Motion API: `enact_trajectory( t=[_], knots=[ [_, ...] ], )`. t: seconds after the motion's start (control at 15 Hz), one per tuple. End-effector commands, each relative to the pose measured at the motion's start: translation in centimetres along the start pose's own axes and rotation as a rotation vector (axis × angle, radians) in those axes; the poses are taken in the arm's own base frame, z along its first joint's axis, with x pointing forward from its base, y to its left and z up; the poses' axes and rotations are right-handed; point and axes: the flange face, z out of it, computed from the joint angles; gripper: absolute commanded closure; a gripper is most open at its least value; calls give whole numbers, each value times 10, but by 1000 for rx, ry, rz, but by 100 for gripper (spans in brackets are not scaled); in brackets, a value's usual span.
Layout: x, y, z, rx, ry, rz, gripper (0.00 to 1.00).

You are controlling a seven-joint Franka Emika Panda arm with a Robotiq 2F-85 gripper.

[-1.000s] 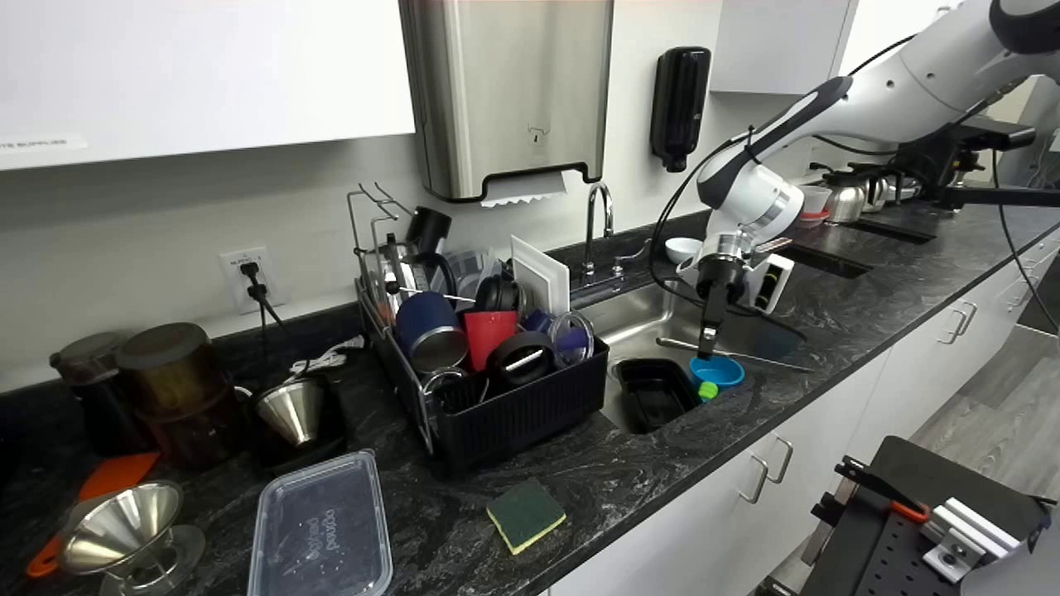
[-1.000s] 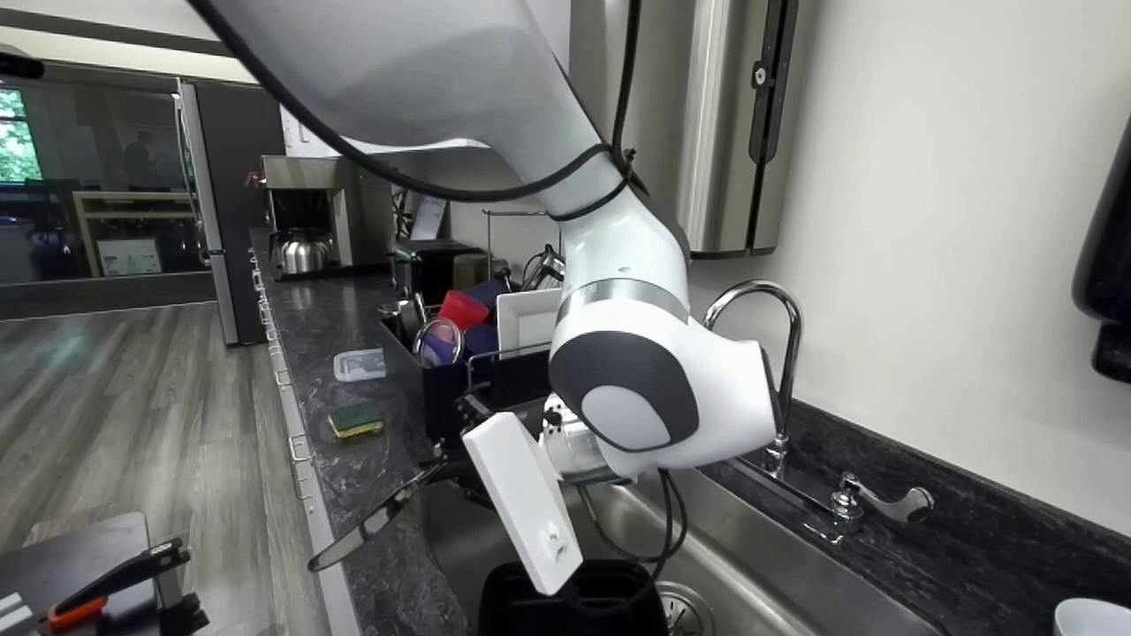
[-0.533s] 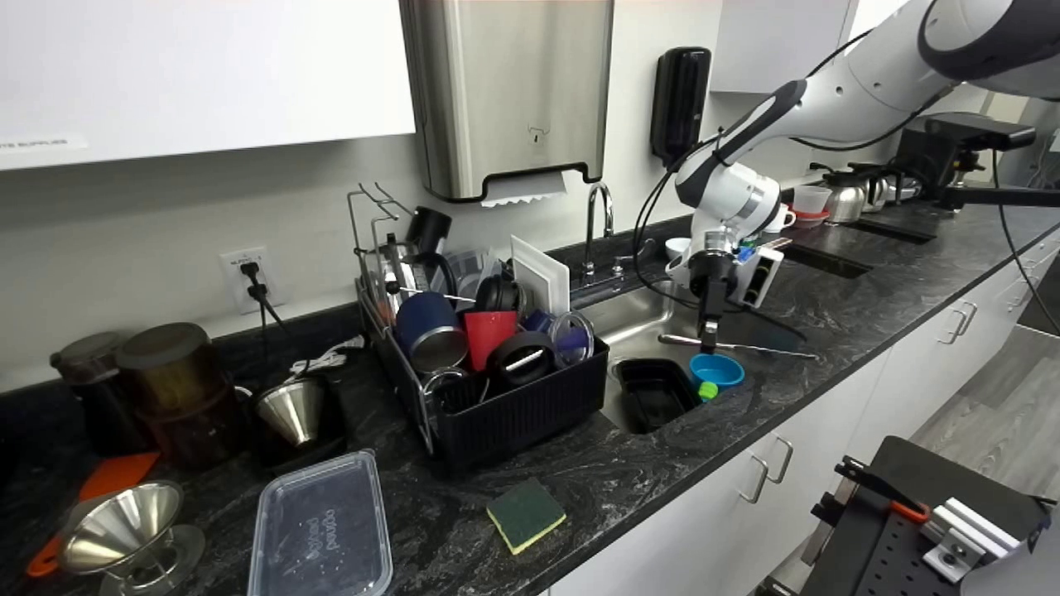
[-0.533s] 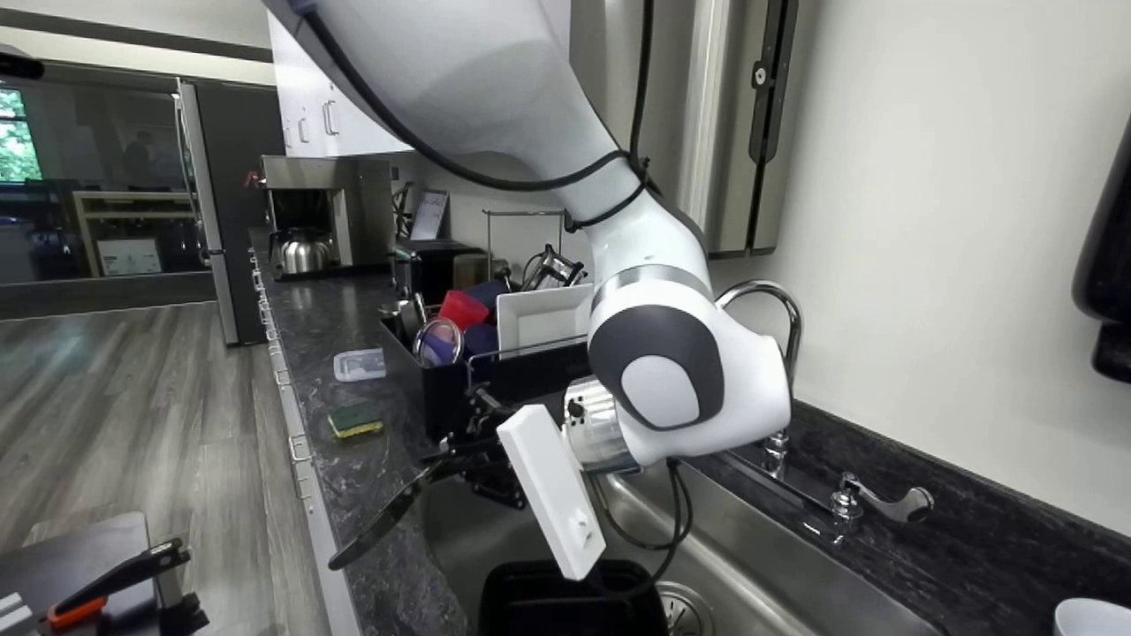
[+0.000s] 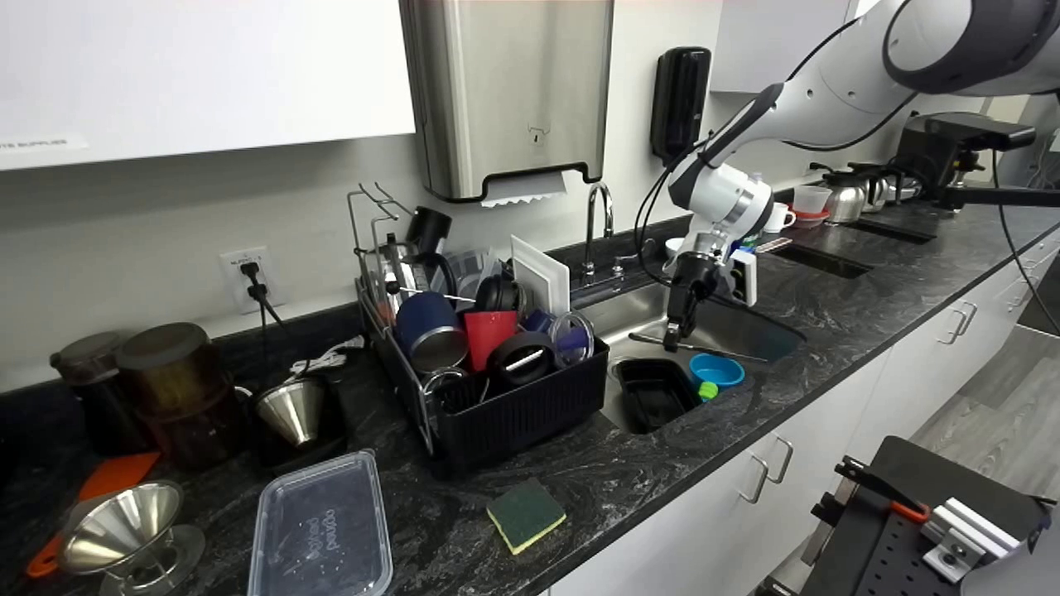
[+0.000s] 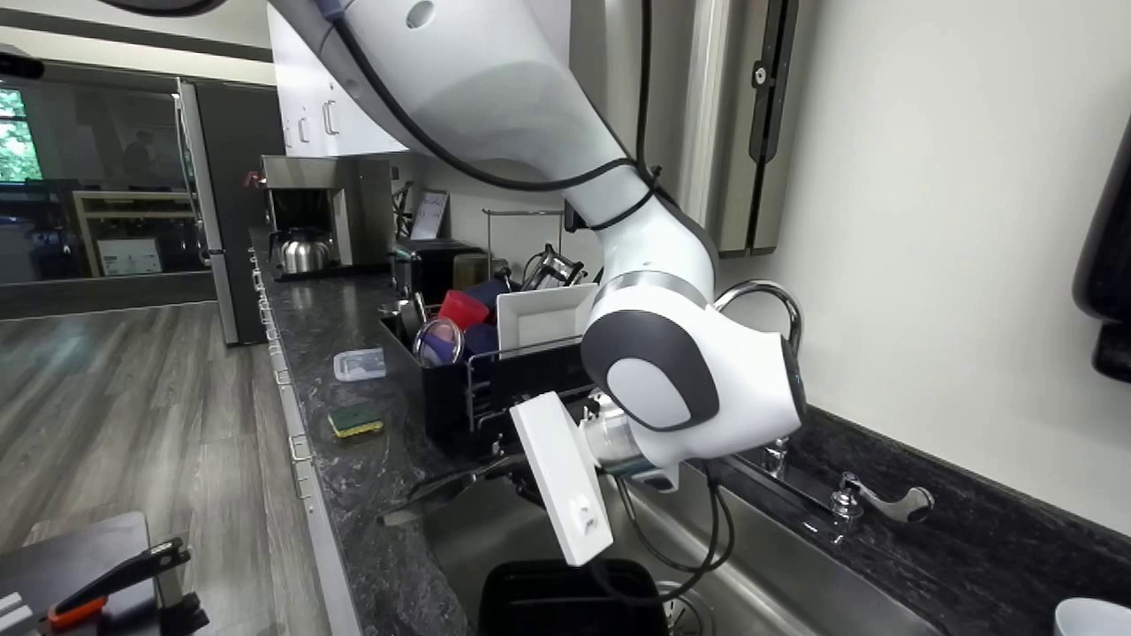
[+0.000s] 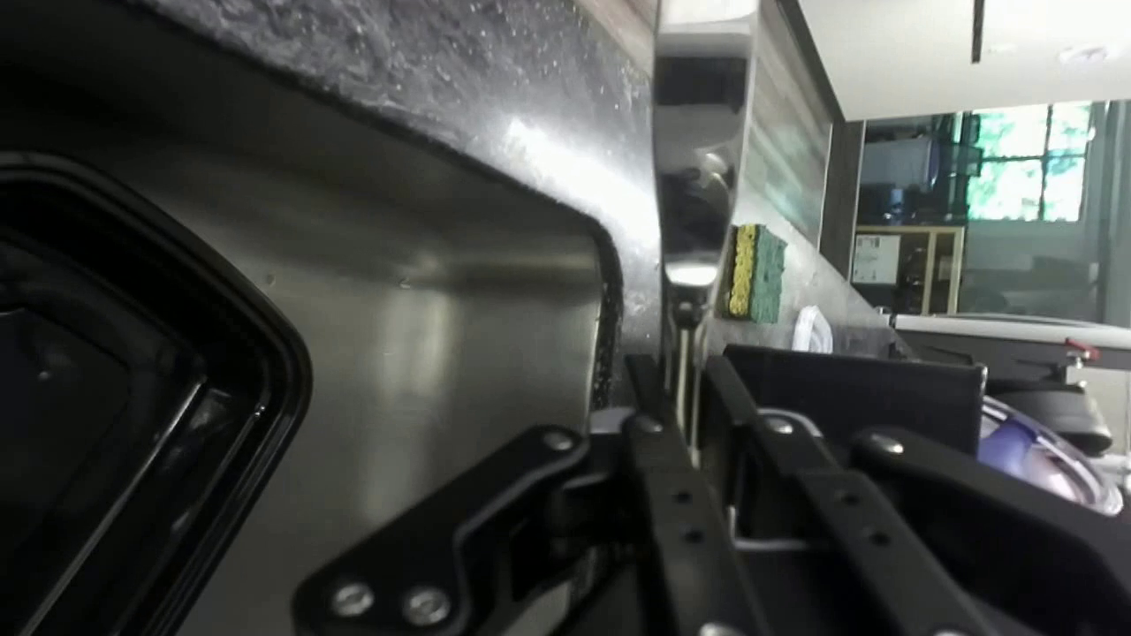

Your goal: Put the knife in the sink on the dish rack

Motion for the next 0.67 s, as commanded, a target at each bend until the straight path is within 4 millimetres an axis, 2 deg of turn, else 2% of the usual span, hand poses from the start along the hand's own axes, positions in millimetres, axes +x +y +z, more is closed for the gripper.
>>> enact_trajectory(
  t=[0.0,0.6],
  knots=[
    [2,-1,1,-32,59,91,96],
    [5,2,4,-67,73,189,96]
  ],
)
